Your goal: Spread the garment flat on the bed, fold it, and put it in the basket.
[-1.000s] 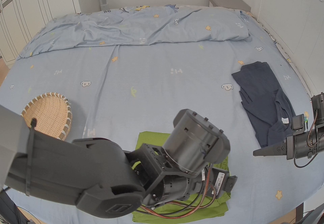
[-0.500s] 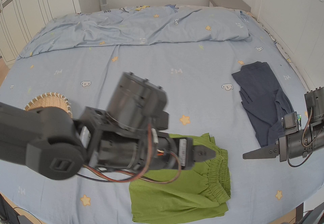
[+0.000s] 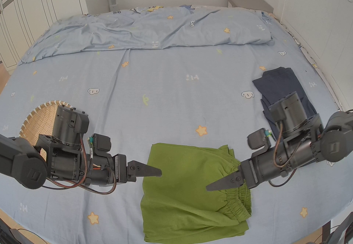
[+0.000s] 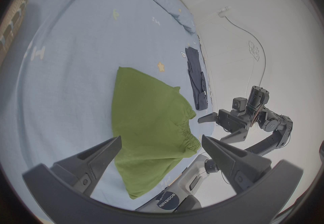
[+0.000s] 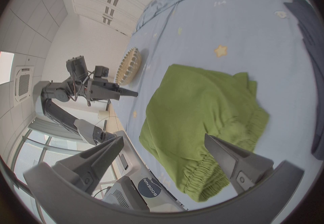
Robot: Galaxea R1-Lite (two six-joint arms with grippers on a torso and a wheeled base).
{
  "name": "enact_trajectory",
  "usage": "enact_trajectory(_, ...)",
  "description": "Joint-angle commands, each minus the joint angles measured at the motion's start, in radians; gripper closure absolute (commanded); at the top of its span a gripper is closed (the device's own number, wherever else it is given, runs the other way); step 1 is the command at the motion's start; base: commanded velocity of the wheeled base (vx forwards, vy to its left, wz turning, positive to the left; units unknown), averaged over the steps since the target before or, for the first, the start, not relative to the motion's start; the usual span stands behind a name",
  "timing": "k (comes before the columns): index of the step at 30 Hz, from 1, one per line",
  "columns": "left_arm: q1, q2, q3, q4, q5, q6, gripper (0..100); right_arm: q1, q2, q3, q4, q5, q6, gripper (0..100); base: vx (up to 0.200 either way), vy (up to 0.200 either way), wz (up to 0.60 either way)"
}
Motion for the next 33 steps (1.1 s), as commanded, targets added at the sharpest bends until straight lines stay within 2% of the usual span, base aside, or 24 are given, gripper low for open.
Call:
enact_trajectory(1,0.053,0.109,0.082,-0.09,-0.046,0.032,0,0.07,0.149,-0.026,0.0,-0.024,0.005,0,0.0,0.0,0.0)
enact_trajectory(6,0.047,0.183,0.074,-0.129,-0.047,0.034,0,0.075,0.146,0.003,0.0,-0.007,0.006,0,0.0,0.0,0.0)
enact_trajectory(11,0.044,0.252,0.062,-0.194,-0.047,0.026,0,0.082,0.127,0.076,0.0,0.042,0.006,0,0.0,0.0,0.0)
enact_trajectory(16,0.02,0.27,0.063,-0.237,-0.049,0.023,0,0.069,0.126,0.187,-0.016,0.045,-0.007,0,0.0,0.0,0.0)
enact_trajectory(22,0.003,0.287,0.062,-0.24,-0.075,0.022,0,0.012,0.133,0.297,-0.132,0.047,-0.015,0,0.0,0.0,0.0)
enact_trajectory(24,0.001,0.287,0.068,-0.24,-0.116,0.022,0,-0.013,0.139,0.342,-0.201,0.047,-0.02,0,0.0,0.0,0.0)
enact_trajectory(29,0.001,0.288,0.065,-0.24,-0.176,0.008,0,-0.048,0.159,0.382,-0.267,0.048,-0.021,0,0.0,0.0,0.0)
enact_trajectory(33,-0.031,0.31,0.06,-0.241,-0.181,0.009,0,-0.076,0.175,0.402,-0.304,0.048,-0.035,0,0.0,0.0,0.0)
